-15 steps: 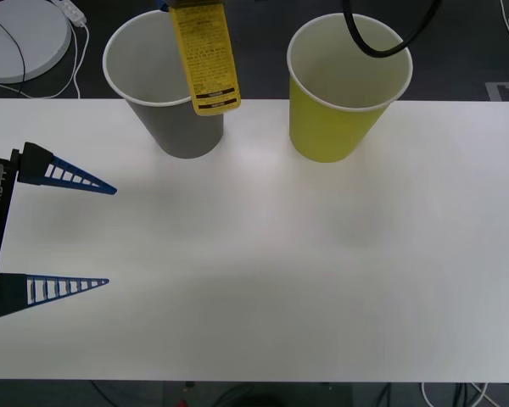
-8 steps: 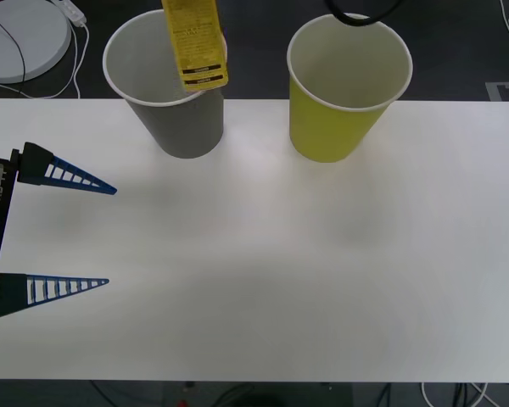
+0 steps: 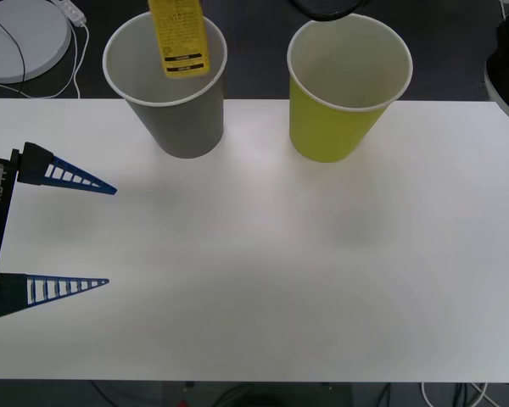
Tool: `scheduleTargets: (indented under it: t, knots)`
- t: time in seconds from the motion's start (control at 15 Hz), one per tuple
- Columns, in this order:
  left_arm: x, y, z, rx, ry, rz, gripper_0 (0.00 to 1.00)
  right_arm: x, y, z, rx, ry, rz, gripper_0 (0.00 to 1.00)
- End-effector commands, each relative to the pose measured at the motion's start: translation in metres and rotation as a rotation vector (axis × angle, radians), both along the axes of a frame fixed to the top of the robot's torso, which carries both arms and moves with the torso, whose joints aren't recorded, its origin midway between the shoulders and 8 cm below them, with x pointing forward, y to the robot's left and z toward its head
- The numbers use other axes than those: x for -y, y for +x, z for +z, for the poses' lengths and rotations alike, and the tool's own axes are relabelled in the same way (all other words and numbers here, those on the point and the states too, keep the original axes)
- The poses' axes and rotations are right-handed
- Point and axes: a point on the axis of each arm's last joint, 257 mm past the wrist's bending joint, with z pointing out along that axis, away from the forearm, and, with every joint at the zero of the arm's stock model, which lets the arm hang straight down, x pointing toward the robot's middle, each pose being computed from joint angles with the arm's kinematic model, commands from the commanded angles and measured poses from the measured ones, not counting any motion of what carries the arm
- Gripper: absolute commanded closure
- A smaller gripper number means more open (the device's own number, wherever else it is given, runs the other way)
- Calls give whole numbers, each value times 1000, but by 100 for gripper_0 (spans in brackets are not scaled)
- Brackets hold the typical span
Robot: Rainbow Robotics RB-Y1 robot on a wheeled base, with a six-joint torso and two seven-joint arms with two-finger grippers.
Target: Put the can into the green bin and the plastic bottle into the gray bin
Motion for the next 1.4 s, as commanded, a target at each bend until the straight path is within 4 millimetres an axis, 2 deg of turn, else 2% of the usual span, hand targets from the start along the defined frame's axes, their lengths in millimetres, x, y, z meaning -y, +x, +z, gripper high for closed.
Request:
scheduleTargets:
  t: [0.07,1.13,1.2,1.27,1.33,1.4]
  knots:
    - [0,0,0,0,0,0,0,-6,4,0,5,7,-7,100]
    - [0,0,0,0,0,0,0,-21,10,-6,7,3,-35,100]
    - [0,0,0,0,0,0,0,-22,10,-7,6,5,-37,69]
    - [0,0,0,0,0,0,0,-22,10,-7,3,9,-40,9]
    - [0,0,0,0,0,0,0,-21,10,-7,3,10,-42,0]
    - [0,0,0,0,0,0,0,-20,10,-8,0,8,-47,0]
